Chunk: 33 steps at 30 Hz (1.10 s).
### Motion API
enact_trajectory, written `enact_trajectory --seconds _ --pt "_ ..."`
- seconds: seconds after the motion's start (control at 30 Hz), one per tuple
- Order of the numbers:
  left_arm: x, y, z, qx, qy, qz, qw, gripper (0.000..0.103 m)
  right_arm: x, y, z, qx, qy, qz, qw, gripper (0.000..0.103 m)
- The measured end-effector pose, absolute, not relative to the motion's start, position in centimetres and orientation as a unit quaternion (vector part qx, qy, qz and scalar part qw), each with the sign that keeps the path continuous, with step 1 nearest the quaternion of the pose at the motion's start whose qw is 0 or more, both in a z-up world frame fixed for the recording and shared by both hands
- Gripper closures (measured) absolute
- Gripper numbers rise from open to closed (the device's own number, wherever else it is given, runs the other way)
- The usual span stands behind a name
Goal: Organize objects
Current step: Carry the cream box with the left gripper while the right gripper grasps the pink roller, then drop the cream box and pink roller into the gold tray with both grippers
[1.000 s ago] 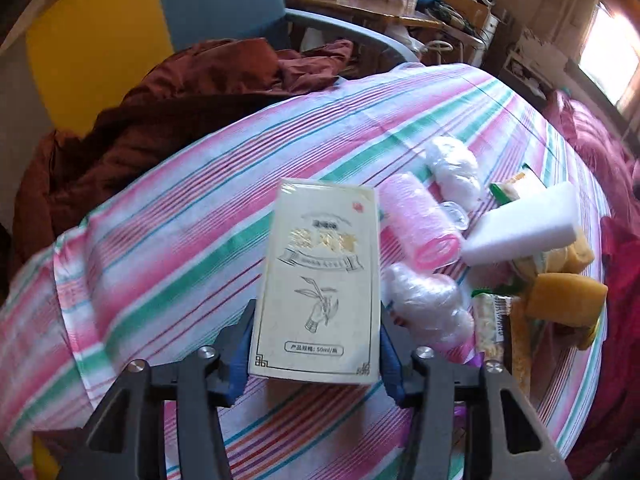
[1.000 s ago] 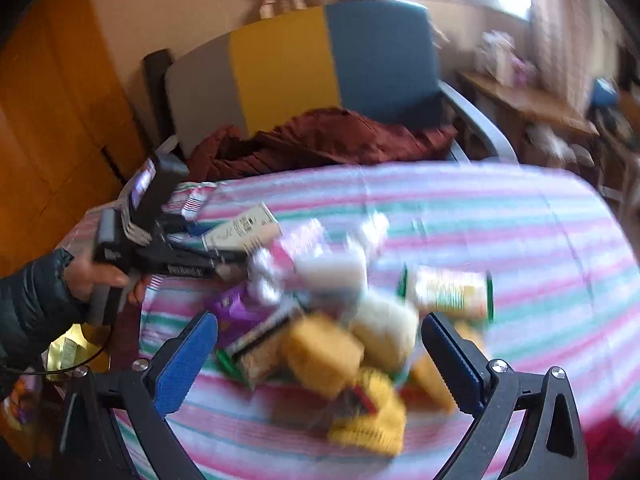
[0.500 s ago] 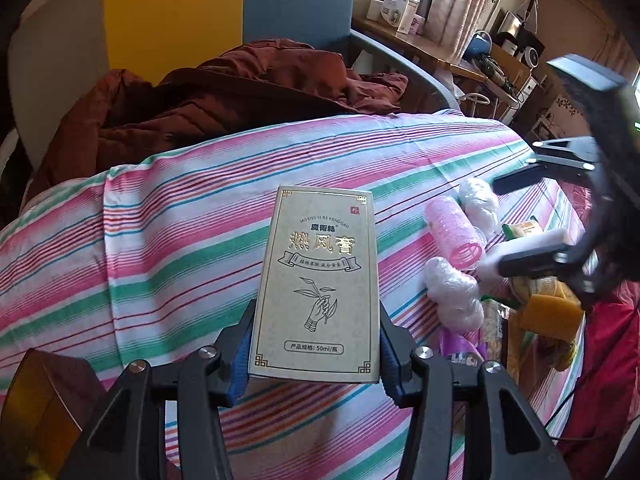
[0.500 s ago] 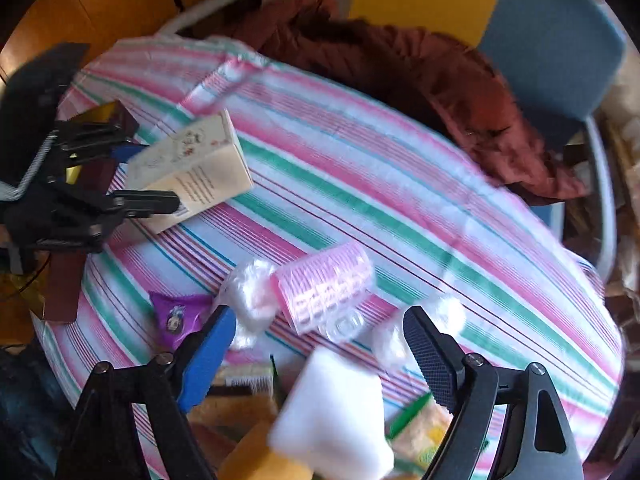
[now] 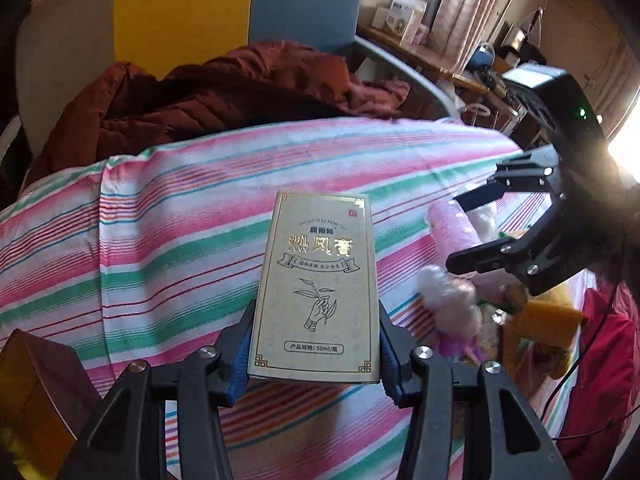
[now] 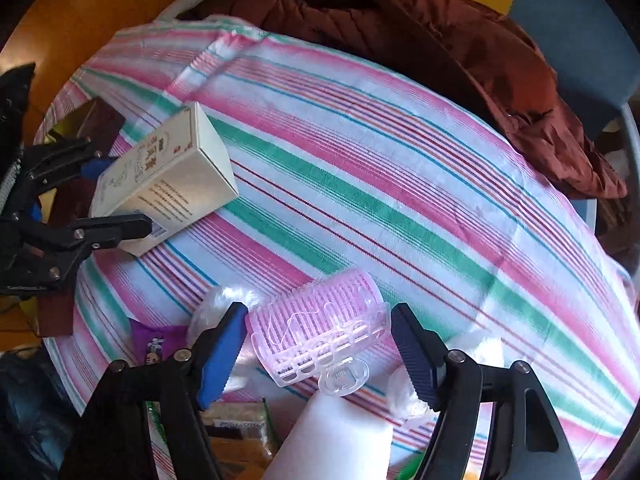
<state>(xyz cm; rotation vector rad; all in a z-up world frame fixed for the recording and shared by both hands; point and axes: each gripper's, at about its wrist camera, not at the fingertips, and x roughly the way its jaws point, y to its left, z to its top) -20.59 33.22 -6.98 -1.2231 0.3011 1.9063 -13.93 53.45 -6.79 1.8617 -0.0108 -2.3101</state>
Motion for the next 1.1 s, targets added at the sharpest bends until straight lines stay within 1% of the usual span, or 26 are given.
enact_trajectory --seconds 0.13,0.3,0.4,0.53,0.63,0.83,0.97,1.1 --pt "-19.4 32.7 -4.9 -0.472 0.107 0.769 0.417 0.051 -12.2 54.0 -4.6 0.594 -0.02 -0.802 0.06 0.03" --pt "-17.9 30.4 -2.0 -0.465 0.077 0.784 0.403 0.051 -10.6 53.4 0.6 0.531 -0.04 -0.846 0.026 0.029" --pt "-16.8 27.8 -0.1 -0.459 0.053 0.797 0.389 0.051 -10.3 51.1 2.9 0.498 -0.057 -0.865 0.028 0.029" --pt "-15.4 21.9 1.9 -0.453 0.009 0.819 0.351 0.051 -10.6 45.1 4.2 0.466 -0.081 -0.879 0.07 0.029" --pt "-15.1 17.2 2.3 -0.453 -0.026 0.834 0.314 0.051 -10.8 40.5 4.4 0.461 -0.085 -0.877 0.102 0.029" --pt "-15.4 6.6 1.5 -0.46 -0.092 0.856 0.217 0.051 -12.7 33.1 2.4 0.474 -0.092 -0.864 0.142 0.029" --pt "-15.5 1.8 0.2 -0.467 -0.124 0.859 0.171 0.051 -14.3 29.2 1.2 0.485 -0.092 -0.858 0.145 0.029" --pt "-16.0 -1.1 -1.2 -0.478 -0.161 0.851 0.146 0.051 -16.6 26.4 0.2 0.494 -0.089 -0.854 0.138 0.029"
